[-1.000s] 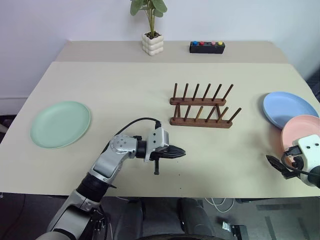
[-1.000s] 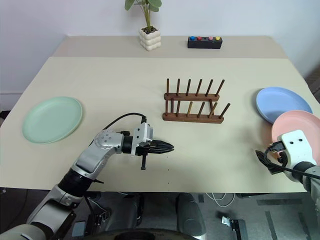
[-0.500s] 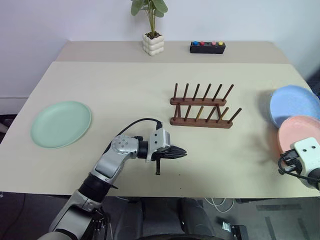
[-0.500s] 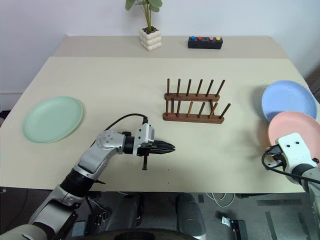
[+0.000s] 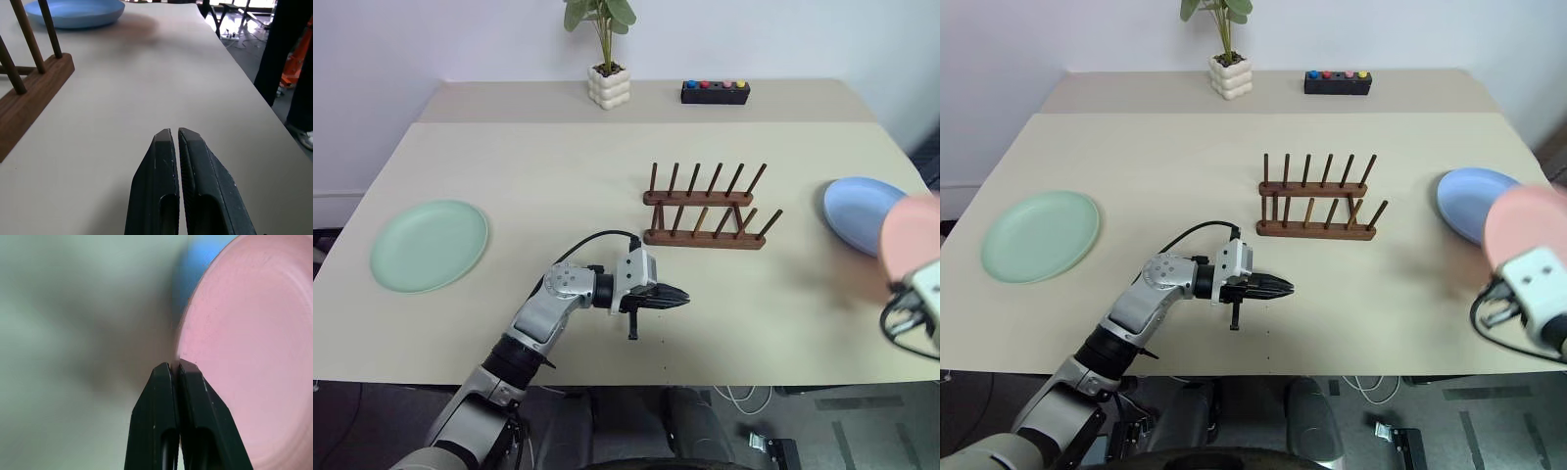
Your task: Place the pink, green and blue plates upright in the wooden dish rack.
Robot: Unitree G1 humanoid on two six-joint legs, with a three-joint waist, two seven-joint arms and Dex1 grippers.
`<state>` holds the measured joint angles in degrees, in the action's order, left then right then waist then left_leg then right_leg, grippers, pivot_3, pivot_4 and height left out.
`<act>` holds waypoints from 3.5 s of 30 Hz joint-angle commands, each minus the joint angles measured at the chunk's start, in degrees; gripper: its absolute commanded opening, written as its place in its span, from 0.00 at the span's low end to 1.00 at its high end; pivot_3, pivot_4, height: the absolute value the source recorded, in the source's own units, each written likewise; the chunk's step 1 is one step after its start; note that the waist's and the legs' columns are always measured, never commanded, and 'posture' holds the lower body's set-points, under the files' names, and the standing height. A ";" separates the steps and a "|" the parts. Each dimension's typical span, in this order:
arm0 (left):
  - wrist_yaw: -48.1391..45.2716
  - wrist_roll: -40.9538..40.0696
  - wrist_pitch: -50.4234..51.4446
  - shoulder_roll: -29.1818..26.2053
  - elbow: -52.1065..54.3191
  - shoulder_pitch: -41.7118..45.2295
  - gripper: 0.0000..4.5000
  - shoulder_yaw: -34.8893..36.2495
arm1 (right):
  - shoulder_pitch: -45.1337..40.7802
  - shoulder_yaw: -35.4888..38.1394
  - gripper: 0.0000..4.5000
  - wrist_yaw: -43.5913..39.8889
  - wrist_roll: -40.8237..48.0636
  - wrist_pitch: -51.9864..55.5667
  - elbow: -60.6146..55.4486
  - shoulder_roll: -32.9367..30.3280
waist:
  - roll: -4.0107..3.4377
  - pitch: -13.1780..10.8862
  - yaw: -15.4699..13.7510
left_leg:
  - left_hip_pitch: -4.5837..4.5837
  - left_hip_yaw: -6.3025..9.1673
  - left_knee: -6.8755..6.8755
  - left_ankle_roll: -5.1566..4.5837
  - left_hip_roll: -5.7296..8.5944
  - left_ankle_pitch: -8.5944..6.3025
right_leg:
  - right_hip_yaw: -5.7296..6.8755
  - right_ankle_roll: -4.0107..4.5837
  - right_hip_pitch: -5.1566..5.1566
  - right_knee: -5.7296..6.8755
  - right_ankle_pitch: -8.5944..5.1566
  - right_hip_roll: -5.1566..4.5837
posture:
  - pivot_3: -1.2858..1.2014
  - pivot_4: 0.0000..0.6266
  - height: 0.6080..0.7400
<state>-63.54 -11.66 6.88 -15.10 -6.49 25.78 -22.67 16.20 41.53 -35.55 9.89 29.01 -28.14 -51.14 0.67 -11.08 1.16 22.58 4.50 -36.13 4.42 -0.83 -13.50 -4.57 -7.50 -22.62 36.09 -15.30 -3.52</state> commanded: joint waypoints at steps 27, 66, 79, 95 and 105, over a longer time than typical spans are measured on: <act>9.08 -0.05 1.58 -3.88 8.08 -3.29 0.04 4.80 | -45.18 -8.58 0.01 -10.59 52.27 18.26 16.12 4.14 | -0.01 -0.08 -0.34 | 0.33 0.23 -0.03 -0.03 0.01 0.00 | 0.14 0.19 -0.15 0.04 0.15 0.02 | 0.52 0.24 0.92; 11.09 -4.79 2.31 -3.08 12.02 -4.09 0.04 9.48 | -46.62 -14.25 0.01 -19.51 50.42 23.70 35.44 3.68 | -0.03 -0.08 -0.17 | 0.35 0.19 -0.04 -0.03 0.00 0.00 | 0.13 -0.01 -0.19 0.05 0.25 0.04 | 0.52 0.24 0.92; 11.07 -4.69 2.46 -3.48 12.05 -4.08 0.04 9.37 | -46.77 -13.47 0.85 -17.50 49.02 21.70 36.44 4.37 | -0.03 -0.08 -0.18 | 0.35 0.19 -0.04 -0.03 0.00 0.00 | 0.13 -0.01 -0.19 0.04 0.25 0.04 | 0.52 0.24 0.92; 11.12 -4.89 2.95 -3.65 12.43 -4.06 0.04 9.54 | -49.33 -7.10 0.85 -13.74 42.45 6.55 37.60 2.97 | -0.03 -0.08 -0.18 | 0.36 0.19 -0.03 -0.03 0.01 0.00 | 0.13 -0.01 -0.20 0.04 0.25 0.04 | 0.52 0.24 0.92; 11.05 -4.98 2.65 -4.05 11.90 -4.08 0.04 9.83 | -40.11 -5.25 0.85 -15.09 33.25 0.69 40.37 -3.10 | -0.05 -0.07 -0.09 | 0.34 0.18 -0.04 -0.03 0.01 0.00 | 0.12 0.00 -0.18 0.03 0.25 0.04 | 0.52 0.24 0.92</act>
<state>-52.35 -15.71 9.79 -19.17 3.93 21.47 -13.75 -24.28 35.91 -49.84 44.69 31.69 12.59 -52.83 0.62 -11.15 1.07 22.90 4.66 -36.17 4.39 -0.82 -13.50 -4.47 -7.50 -22.80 36.13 -15.05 -3.48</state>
